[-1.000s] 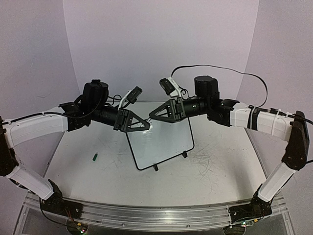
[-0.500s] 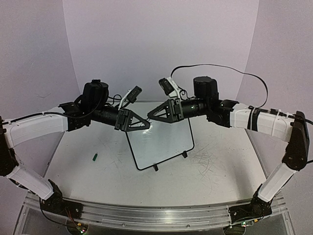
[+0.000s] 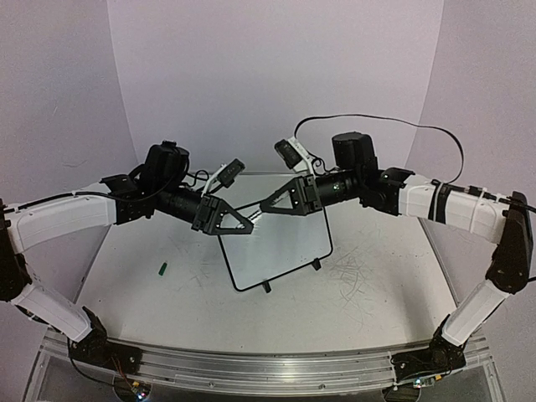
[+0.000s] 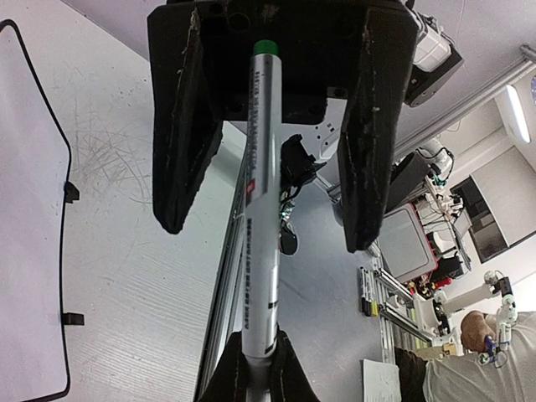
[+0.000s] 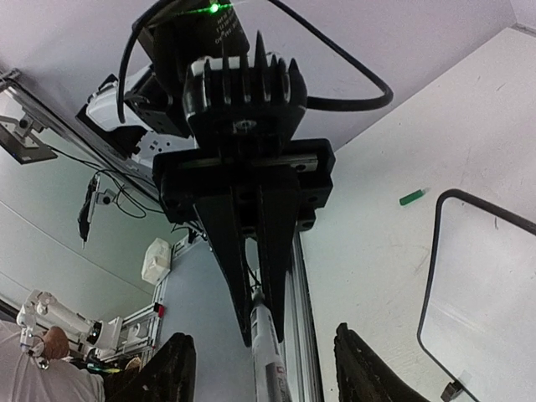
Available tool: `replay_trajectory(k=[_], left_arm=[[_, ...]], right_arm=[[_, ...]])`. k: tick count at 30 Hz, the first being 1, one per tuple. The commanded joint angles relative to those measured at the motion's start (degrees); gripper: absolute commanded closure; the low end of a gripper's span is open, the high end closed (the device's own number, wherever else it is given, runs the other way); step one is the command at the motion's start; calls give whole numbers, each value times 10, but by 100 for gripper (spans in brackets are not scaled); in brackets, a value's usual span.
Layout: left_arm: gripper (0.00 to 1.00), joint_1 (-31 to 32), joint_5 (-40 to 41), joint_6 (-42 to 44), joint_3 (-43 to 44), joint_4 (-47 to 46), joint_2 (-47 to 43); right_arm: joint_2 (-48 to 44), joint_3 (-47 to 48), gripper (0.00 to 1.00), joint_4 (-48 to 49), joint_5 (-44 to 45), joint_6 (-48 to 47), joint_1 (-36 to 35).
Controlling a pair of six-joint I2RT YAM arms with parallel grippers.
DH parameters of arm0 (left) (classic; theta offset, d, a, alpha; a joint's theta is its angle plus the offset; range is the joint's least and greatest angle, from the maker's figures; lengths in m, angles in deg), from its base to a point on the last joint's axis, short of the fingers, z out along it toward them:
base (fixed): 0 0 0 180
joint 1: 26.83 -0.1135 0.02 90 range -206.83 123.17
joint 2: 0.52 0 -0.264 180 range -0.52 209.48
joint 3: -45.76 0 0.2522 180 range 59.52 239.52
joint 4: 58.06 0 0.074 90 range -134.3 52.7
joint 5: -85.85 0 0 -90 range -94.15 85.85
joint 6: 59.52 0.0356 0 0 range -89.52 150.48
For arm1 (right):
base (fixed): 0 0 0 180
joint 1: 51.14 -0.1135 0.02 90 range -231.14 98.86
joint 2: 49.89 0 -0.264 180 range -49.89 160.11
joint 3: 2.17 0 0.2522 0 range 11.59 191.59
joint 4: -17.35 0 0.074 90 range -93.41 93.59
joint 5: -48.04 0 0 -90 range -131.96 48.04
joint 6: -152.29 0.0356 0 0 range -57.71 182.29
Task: Write a sentence on the whiteboard
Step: Pass from the left arm to the right
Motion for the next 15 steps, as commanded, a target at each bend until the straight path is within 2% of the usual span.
replay_trajectory(k=[1,15], left_arm=[[100,0,-47,24,38,27,6],[100,1,-69,43,43,53,20]], right_arm=[[9,45,47,-75,-37,-80,0],[57,79,61,-116,-49,-106,-23]])
